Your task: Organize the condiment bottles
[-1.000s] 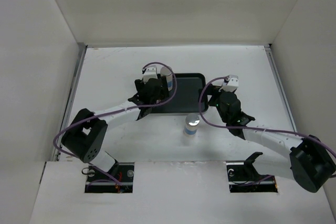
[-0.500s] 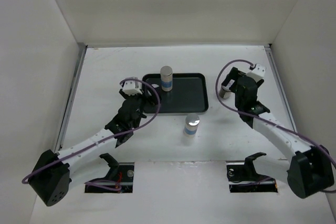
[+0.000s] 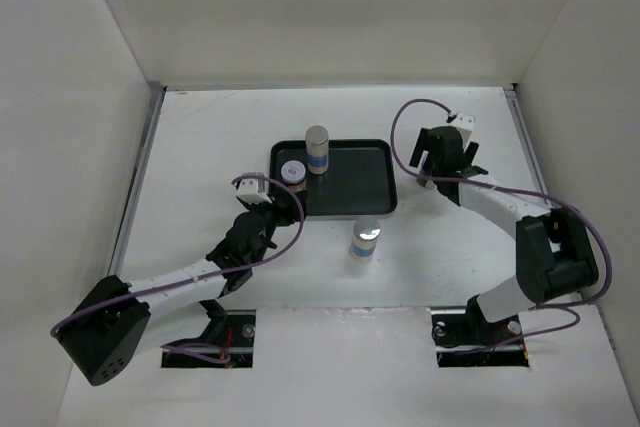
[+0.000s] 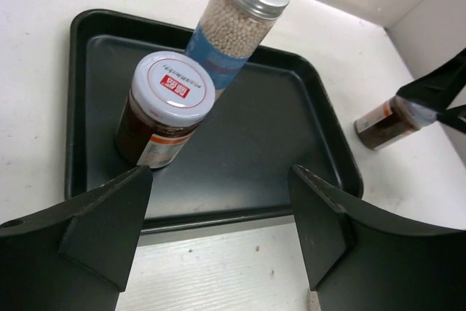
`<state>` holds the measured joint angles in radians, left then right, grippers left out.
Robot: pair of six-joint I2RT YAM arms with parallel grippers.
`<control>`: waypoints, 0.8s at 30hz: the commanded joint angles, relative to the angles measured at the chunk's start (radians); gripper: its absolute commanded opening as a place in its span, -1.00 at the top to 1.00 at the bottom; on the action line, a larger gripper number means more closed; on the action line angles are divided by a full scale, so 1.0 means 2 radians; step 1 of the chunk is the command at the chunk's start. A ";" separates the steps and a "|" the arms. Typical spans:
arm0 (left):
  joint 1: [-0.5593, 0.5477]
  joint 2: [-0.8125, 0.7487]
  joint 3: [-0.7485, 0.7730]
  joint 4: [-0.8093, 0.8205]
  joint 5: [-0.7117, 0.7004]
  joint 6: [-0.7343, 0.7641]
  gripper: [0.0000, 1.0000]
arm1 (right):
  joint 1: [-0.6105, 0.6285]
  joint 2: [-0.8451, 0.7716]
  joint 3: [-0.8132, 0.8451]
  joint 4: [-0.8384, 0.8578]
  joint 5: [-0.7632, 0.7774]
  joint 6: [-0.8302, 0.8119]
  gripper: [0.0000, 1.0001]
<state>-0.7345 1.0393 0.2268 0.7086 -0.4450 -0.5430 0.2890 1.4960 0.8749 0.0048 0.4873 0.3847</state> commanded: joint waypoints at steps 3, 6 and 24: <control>0.000 -0.005 -0.003 0.051 0.012 -0.015 -0.48 | -0.004 0.025 0.036 -0.018 -0.009 0.001 -0.96; 0.002 -0.001 -0.004 0.051 0.006 -0.022 -0.49 | -0.004 0.038 0.040 -0.019 -0.008 0.002 -0.76; 0.017 0.000 -0.021 0.071 -0.002 -0.039 -0.58 | 0.081 -0.006 0.127 0.020 0.001 -0.056 -0.14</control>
<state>-0.7120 1.0454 0.1982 0.7807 -0.4408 -0.5961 0.4034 1.4933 1.0164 -0.0952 0.5037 0.3031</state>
